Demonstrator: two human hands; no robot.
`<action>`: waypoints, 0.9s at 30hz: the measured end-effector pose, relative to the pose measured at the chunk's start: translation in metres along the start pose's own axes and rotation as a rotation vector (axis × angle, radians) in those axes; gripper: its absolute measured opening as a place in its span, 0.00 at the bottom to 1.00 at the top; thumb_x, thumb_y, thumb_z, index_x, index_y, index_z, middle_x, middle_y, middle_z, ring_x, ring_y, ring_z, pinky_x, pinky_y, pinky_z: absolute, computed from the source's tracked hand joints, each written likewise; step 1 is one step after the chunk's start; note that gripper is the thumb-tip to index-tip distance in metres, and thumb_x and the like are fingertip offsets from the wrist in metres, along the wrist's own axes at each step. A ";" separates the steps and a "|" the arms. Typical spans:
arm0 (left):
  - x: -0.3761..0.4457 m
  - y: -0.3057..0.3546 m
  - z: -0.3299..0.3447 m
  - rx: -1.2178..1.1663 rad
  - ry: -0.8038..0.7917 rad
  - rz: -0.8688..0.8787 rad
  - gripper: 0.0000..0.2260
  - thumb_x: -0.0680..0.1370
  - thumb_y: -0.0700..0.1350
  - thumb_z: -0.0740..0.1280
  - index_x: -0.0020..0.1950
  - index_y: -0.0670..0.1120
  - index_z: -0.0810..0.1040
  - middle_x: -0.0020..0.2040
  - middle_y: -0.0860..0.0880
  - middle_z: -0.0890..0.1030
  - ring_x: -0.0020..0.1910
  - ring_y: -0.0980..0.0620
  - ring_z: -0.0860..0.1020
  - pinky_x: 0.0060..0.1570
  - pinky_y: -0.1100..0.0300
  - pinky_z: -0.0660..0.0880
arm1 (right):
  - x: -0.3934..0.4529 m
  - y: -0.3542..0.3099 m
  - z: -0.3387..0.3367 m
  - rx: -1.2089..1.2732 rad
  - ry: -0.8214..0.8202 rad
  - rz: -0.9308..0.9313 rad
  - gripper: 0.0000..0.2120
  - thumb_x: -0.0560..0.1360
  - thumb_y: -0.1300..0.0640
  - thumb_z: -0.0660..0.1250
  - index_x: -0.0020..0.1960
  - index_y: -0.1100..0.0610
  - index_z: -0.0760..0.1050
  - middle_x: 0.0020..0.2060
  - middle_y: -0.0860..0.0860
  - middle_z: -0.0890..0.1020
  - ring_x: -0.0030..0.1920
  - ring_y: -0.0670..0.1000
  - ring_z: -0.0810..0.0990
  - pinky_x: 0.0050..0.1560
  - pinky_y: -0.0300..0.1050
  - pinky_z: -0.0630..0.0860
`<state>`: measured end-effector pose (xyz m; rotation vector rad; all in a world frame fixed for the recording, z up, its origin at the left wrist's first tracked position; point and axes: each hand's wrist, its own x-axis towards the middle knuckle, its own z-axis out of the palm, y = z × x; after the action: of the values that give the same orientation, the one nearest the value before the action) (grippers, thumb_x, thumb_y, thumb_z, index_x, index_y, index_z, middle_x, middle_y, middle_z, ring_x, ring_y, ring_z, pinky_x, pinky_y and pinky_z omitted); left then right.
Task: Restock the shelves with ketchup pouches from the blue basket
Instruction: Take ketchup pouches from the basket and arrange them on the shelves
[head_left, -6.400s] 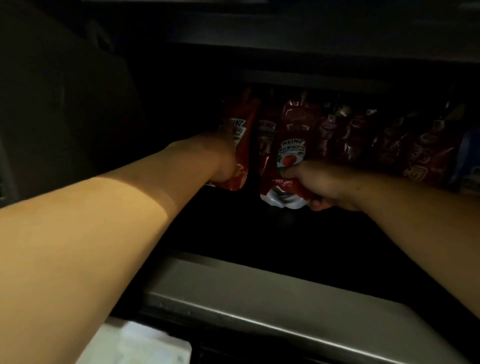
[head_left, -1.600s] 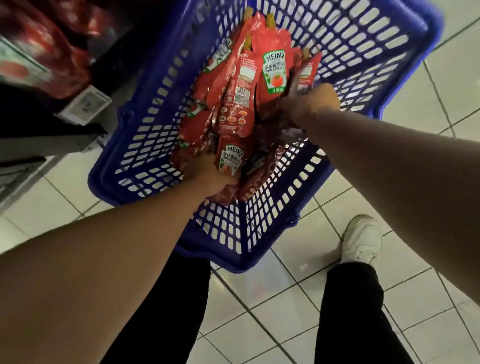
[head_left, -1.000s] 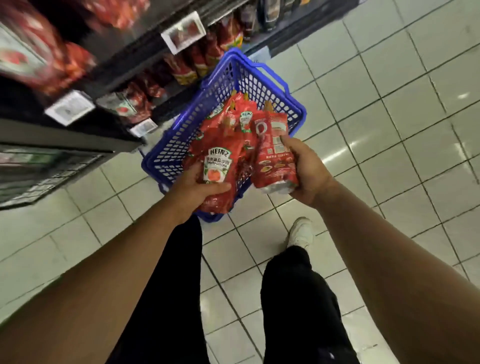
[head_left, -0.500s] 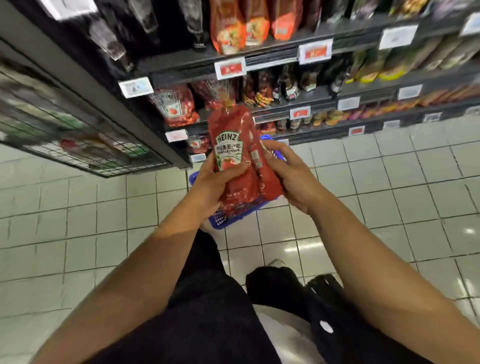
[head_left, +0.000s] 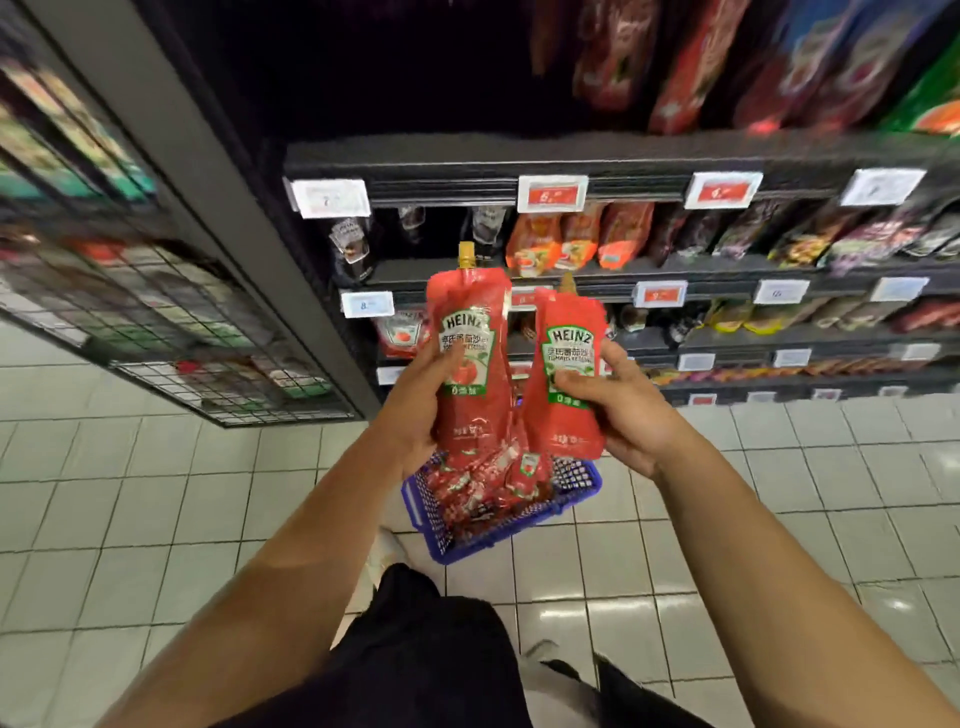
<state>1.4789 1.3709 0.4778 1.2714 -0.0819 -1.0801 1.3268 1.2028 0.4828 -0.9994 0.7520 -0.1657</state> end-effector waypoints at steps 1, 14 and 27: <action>0.005 0.009 -0.007 0.009 -0.008 0.006 0.19 0.79 0.54 0.67 0.70 0.54 0.75 0.58 0.48 0.85 0.56 0.47 0.84 0.51 0.47 0.82 | 0.004 -0.007 0.008 -0.063 -0.003 -0.030 0.28 0.70 0.63 0.77 0.67 0.53 0.73 0.57 0.62 0.84 0.56 0.64 0.84 0.56 0.65 0.80; 0.063 0.105 -0.048 0.183 -0.129 0.215 0.22 0.70 0.60 0.73 0.64 0.60 0.78 0.61 0.52 0.83 0.59 0.50 0.83 0.55 0.50 0.81 | 0.053 -0.084 0.084 -0.192 -0.019 -0.368 0.22 0.69 0.69 0.75 0.60 0.53 0.77 0.50 0.53 0.87 0.48 0.51 0.87 0.44 0.44 0.82; 0.087 0.119 0.024 0.361 0.114 0.521 0.20 0.81 0.41 0.69 0.70 0.54 0.68 0.59 0.49 0.84 0.58 0.47 0.83 0.55 0.46 0.82 | 0.104 -0.141 0.033 -0.427 -0.076 -0.527 0.10 0.77 0.46 0.71 0.55 0.49 0.80 0.48 0.50 0.87 0.47 0.51 0.87 0.47 0.48 0.81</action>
<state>1.5829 1.2825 0.5376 1.5197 -0.5119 -0.5533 1.4534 1.1007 0.5556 -1.5936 0.4456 -0.4323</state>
